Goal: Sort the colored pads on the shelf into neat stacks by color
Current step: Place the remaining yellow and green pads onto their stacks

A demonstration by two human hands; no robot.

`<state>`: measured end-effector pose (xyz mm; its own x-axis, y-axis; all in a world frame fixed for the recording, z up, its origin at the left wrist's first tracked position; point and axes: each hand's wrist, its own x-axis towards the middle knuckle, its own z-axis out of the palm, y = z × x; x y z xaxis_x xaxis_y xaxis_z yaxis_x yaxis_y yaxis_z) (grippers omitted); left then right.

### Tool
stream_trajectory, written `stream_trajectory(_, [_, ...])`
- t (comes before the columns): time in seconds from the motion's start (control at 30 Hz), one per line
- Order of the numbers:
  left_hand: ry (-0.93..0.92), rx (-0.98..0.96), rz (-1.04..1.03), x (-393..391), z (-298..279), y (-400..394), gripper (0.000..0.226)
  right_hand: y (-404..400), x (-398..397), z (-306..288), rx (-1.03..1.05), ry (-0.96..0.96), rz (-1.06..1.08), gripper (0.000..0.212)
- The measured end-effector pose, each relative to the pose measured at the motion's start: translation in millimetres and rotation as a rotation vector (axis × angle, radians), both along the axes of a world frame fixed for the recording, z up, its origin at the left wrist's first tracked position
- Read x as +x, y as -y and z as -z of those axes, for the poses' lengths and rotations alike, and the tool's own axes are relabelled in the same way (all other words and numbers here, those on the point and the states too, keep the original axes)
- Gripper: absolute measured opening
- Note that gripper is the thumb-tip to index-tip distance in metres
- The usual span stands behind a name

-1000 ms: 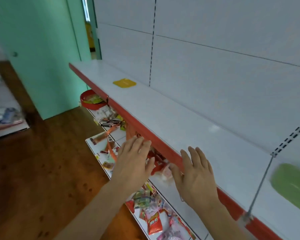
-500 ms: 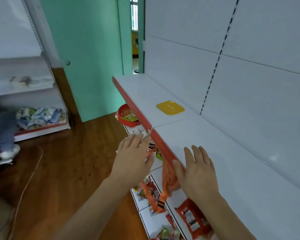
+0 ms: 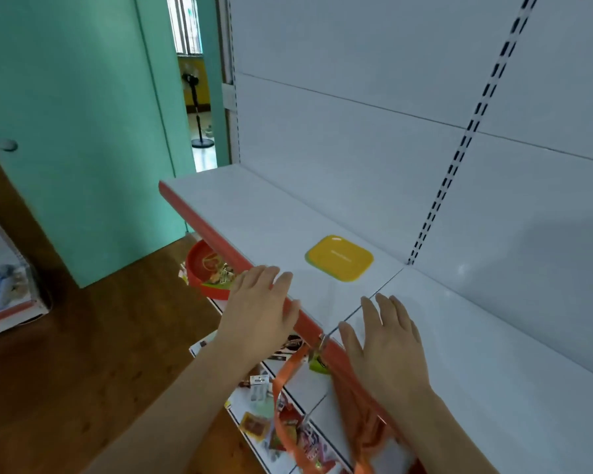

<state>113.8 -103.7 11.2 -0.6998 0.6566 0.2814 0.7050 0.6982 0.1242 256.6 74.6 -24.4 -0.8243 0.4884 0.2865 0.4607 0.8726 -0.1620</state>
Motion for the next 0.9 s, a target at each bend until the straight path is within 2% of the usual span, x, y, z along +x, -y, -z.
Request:
stream_trajectory(0.17, [0.047, -0.017, 0.112, -59.6, 13.0, -35.7, 0.063, -17.8, -45.0, -0.2, 0.0, 0.038, 0.091, 0.078])
stream_trajectory(0.37, [0.077, -0.078, 0.196, -121.9, 21.2, -87.5, 0.073, -50.4, -105.5, 1.8, -0.012, 0.023, 0.135, 0.072])
stream_trajectory(0.53, [0.067, -0.175, 0.268, -162.1, 26.8, -129.5, 0.055, -66.0, -132.3, 7.0, -0.001, 0.067, 0.164, 0.073])
stream_trajectory(0.7, [-0.01, -0.25, 0.32, -177.4, 44.5, -160.4, 0.054, -72.8, -129.2, 24.1, -0.02, 0.123, 0.248, 0.065])
stream_trajectory(0.83, [-0.059, -0.202, 0.383, -183.4, 53.9, -169.0, 0.059, -71.4, -132.4, 23.7, -0.015, 0.144, 0.298, 0.061])
stream_trajectory(0.9, [-0.046, -0.158, 0.421, -183.5, 58.5, -169.2, 0.052, -64.6, -133.0, 23.7, -0.011, 0.145, 0.33, 0.056])
